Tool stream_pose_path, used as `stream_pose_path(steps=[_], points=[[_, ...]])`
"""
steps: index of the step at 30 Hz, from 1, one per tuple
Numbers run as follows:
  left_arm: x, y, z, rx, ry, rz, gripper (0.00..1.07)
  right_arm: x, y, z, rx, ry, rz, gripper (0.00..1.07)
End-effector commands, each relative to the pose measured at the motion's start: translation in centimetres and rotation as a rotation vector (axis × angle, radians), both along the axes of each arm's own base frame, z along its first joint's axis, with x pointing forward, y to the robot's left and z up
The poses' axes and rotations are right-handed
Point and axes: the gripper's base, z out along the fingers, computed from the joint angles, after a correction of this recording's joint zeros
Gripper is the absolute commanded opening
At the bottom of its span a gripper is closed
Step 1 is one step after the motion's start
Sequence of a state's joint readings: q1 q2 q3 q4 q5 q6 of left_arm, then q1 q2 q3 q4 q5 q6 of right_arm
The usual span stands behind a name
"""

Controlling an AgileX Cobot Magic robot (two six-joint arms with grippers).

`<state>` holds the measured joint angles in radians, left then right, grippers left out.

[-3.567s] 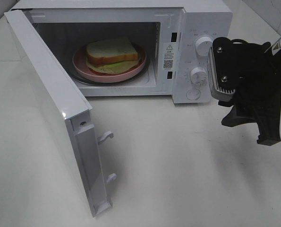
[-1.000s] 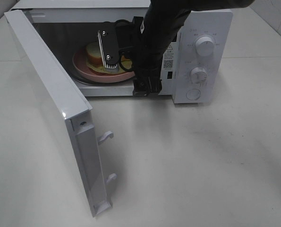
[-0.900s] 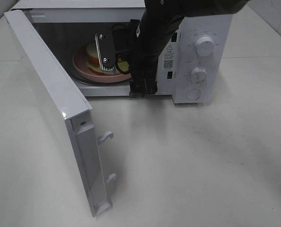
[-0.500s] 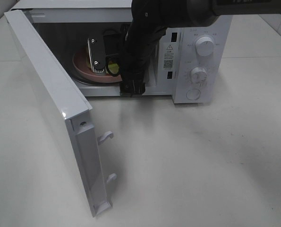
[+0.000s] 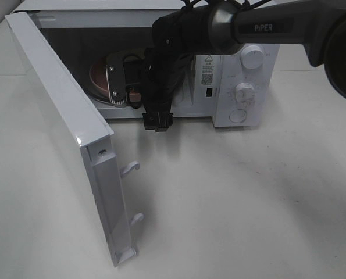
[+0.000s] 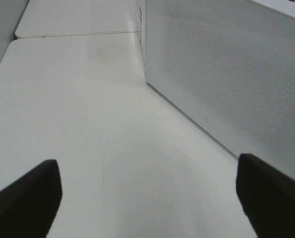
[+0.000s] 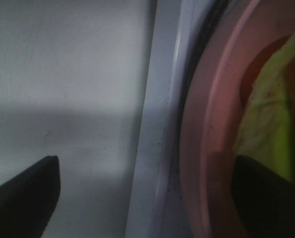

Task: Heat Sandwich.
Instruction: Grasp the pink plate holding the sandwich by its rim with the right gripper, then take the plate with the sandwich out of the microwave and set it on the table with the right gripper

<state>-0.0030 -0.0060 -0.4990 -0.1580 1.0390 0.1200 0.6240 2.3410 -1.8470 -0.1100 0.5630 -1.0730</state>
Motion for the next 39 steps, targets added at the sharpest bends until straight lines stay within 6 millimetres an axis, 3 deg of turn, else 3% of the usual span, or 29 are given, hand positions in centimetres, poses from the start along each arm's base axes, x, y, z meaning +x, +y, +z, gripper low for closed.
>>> stream_pose_path(steps=[1, 6, 8, 9, 10, 12, 13, 14, 16, 17, 39], points=[[-0.28, -0.01, -0.1, -0.006, -0.02, 0.003, 0.89, 0.42, -0.27, -0.43, -0.007, -0.007, -0.004, 0.88], [-0.28, -0.01, -0.1, -0.006, -0.02, 0.003, 0.89, 0.91, -0.02, -0.49, -0.004, -0.013, -0.008, 0.86], [-0.28, -0.01, -0.1, -0.006, -0.02, 0.003, 0.89, 1.1, 0.11, -0.63, 0.001, -0.014, -0.016, 0.8], [-0.28, -0.01, -0.1, -0.006, -0.02, 0.003, 0.89, 1.14, 0.17, -0.83, 0.012, -0.005, -0.036, 0.68], [-0.28, -0.01, -0.1, -0.006, -0.02, 0.003, 0.89, 1.14, 0.17, -0.83, 0.012, -0.005, -0.036, 0.68], [-0.28, -0.01, -0.1, -0.006, -0.02, 0.003, 0.89, 1.1, 0.13, -1.09, 0.011, 0.006, -0.047, 0.51], [-0.28, -0.01, -0.1, -0.006, -0.02, 0.003, 0.89, 1.01, 0.06, -1.21, 0.003, 0.018, -0.051, 0.3], [-0.28, -0.01, -0.1, -0.006, -0.02, 0.003, 0.89, 1.01, 0.06, -1.21, 0.003, 0.018, -0.051, 0.3], [-0.28, -0.01, -0.1, -0.006, -0.02, 0.003, 0.89, 0.96, 0.01, -1.24, -0.002, 0.024, -0.052, 0.05], [-0.28, -0.01, -0.1, -0.006, -0.02, 0.003, 0.89, 0.94, -0.01, -1.25, -0.003, 0.028, -0.056, 0.0], [-0.28, -0.01, -0.1, -0.006, -0.02, 0.003, 0.89, 0.4, -0.44, -0.41, -0.068, 0.058, 0.001, 0.0]])
